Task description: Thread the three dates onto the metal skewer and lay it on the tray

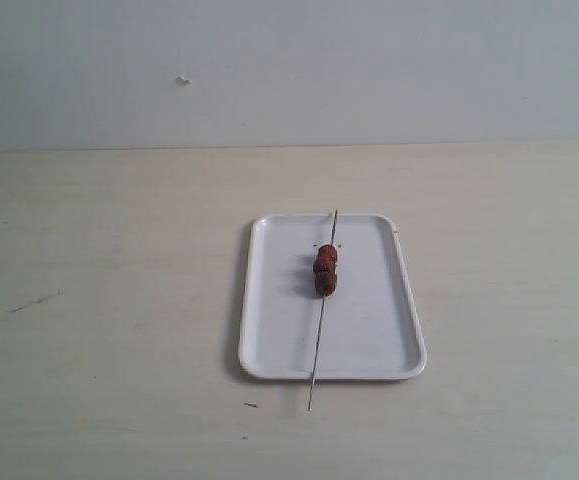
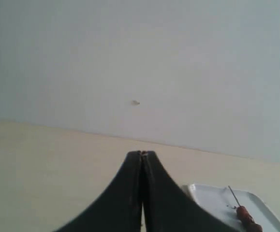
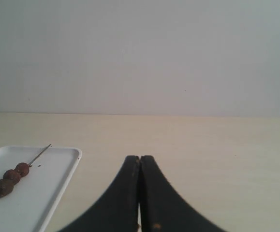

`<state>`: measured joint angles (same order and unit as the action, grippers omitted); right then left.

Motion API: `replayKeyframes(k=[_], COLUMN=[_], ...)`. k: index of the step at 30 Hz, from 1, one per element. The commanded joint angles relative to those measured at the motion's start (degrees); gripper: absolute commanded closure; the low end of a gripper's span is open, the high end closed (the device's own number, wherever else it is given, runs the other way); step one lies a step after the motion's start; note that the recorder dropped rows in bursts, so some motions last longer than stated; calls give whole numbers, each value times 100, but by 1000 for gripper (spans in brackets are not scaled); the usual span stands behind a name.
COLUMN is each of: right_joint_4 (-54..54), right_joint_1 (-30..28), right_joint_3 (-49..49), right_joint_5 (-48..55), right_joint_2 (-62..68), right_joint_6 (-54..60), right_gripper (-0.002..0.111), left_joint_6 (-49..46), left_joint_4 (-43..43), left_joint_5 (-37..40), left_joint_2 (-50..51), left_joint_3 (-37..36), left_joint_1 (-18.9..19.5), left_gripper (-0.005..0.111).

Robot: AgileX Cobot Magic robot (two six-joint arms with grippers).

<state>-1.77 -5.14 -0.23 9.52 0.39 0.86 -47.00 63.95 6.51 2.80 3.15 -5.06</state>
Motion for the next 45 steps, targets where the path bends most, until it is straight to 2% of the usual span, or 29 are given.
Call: replayKeyframes(k=[1, 3, 5, 11, 18, 20, 25, 27, 45], right_joint_4=[23, 23, 23, 23, 23, 23, 23, 23, 23], right_joint_1=[-20, -20, -20, -20, -20, -20, -20, -20, -20], right_joint_3=[23, 23, 23, 23, 23, 23, 23, 23, 23], right_joint_5=[-10, -10, -10, -10, -10, -10, -10, -10, -10], right_joint_2=[-39, -39, -39, -39, -39, -39, -39, -39, -39], right_joint_6=[-1, -1, -1, -1, -11, -11, -11, -11, -13], right_gripper=[108, 108, 108, 108, 108, 108, 108, 108, 108], left_joint_6=[3831, 4525, 4884, 4861, 4861, 4861, 4826, 4826, 4826], left_joint_4=[-3624, -4539, -5019, -5204, -5969, -6009, -6228, -6227, -6227], left_joint_5=[-328, -513, -651, -511, 57, 172, 1186, 1359, 1359], left_joint_2=[-32, -32, -32, -32, -32, -45, -280, -280, -280], left_joint_3=[-210, -315, -315, -315, -315, -315, -315, -315, -315], left_joint_1=[0, 0, 0, 0, 0, 0, 0, 0, 0], left_gripper=[107, 107, 107, 107, 107, 107, 107, 107, 107])
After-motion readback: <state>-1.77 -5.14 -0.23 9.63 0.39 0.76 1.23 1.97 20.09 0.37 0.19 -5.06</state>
